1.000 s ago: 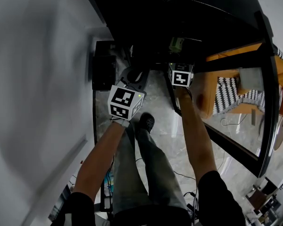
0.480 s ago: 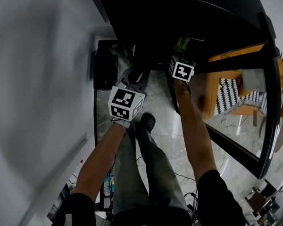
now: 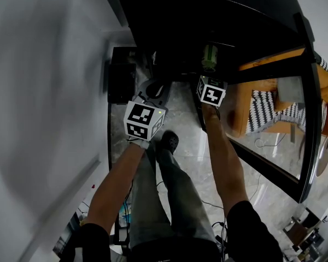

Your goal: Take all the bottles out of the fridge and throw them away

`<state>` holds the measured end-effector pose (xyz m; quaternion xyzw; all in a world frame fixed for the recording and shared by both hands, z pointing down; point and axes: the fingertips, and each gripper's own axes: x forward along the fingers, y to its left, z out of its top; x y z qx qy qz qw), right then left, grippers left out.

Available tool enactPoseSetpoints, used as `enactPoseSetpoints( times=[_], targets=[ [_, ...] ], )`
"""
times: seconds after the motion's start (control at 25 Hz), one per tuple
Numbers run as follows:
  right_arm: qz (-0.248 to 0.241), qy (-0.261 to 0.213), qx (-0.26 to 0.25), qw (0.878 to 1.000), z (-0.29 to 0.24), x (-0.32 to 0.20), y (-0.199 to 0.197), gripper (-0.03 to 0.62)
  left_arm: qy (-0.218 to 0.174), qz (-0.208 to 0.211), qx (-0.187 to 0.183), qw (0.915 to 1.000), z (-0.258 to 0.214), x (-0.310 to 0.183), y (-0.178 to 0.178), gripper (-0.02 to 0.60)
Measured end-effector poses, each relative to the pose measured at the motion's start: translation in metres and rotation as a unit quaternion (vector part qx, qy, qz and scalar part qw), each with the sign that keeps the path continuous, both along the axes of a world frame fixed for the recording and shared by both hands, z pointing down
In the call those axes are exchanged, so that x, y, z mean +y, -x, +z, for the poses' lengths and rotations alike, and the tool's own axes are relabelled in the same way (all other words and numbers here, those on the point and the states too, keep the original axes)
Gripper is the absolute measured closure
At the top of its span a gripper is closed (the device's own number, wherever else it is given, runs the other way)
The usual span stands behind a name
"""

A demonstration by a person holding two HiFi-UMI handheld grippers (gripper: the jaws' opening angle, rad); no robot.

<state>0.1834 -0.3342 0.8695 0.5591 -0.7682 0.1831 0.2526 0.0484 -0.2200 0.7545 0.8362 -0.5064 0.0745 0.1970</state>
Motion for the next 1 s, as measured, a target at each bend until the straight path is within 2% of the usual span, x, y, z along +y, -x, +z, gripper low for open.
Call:
enactPoseSetpoints(
  times=[0.28,0.56,0.76,1.0],
  targets=[
    [-0.013,0.011,-0.012,1.0,-0.028,0.054,-0.006,0.266,0.004,-0.009,0.012,0.9999,-0.034,0.023,-0.008,0.577],
    [-0.008,0.024,-0.034,0.999,-0.089,0.088,-0.016,0.266,0.013,-0.019,0.014,0.9996,-0.083,0.047,-0.014,0.575],
    [-0.015,0.02,-0.059,0.998,-0.161,0.115,-0.023,0.269,0.007,-0.026,0.015,0.9995,-0.137,0.06,-0.022,0.575],
    [-0.032,-0.008,-0.086,0.996,-0.257,0.141,-0.023,0.27,-0.017,-0.027,0.015,0.9994,-0.212,0.068,-0.038,0.575]
  ],
)
